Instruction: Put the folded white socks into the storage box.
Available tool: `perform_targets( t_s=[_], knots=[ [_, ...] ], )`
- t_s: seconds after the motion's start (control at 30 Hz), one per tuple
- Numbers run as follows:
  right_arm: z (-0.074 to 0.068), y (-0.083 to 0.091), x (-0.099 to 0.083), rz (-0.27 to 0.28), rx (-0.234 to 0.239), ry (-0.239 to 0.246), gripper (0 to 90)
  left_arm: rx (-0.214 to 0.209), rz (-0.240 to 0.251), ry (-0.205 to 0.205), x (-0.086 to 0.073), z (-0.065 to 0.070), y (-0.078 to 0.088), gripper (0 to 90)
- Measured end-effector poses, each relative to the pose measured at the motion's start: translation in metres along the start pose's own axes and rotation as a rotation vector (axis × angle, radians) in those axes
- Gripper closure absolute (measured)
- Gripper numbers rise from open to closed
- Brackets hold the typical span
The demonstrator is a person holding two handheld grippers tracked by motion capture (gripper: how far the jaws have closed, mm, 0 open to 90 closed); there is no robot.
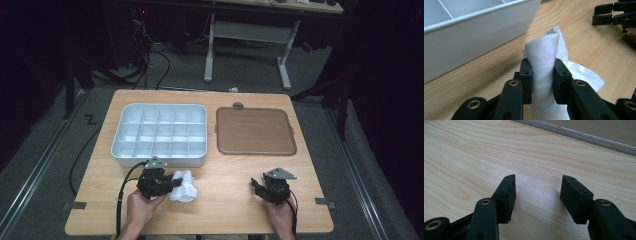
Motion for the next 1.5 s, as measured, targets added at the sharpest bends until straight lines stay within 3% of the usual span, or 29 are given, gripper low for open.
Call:
perform_targets(
  t_s=[0.2, 0.37, 0.7, 1.0, 1.2, 1.5],
  knots=[
    [0.000, 0.000, 0.000, -0.001, 0.000, -0.002, 46.5, -0.033, 0.011, 0.030, 0.013, 0.010, 0.005, 73.4],
    [0.000, 0.000, 0.000, 0.000, 0.000, -0.002, 46.5, -0.049, 0.010, 0.032, 0.018, 0.016, 0.005, 73.4],
    [0.000, 0.000, 0.000, -0.001, 0.000, -0.003, 46.3, -0.081, -0.002, 0.062, 0.028, 0.021, 0.007, 73.4],
    [-0.001, 0.000, 0.000, -0.003, 0.005, 0.000, 44.7, -0.088, 0.018, 0.045, 0.044, 0.024, 0.009, 73.3],
    [-0.001, 0.000, 0.000, -0.003, 0.006, 0.001, 44.4, -0.109, 0.034, 0.069, 0.056, 0.026, 0.008, 73.3],
    [-0.001, 0.000, 0.000, -0.003, 0.006, 0.004, 43.9, -0.108, 0.051, 0.035, 0.070, 0.027, 0.006, 73.3]
  ],
)
Point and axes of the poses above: each handheld gripper's, and its own axes: y roughly backward along the jaws, x roughly out of its top, z roughly to its right, the point moved 9 cm from there along -y, roughly forward along the jaws, and after that the axes turned 5 degrees about z, right-handed, at the moved point
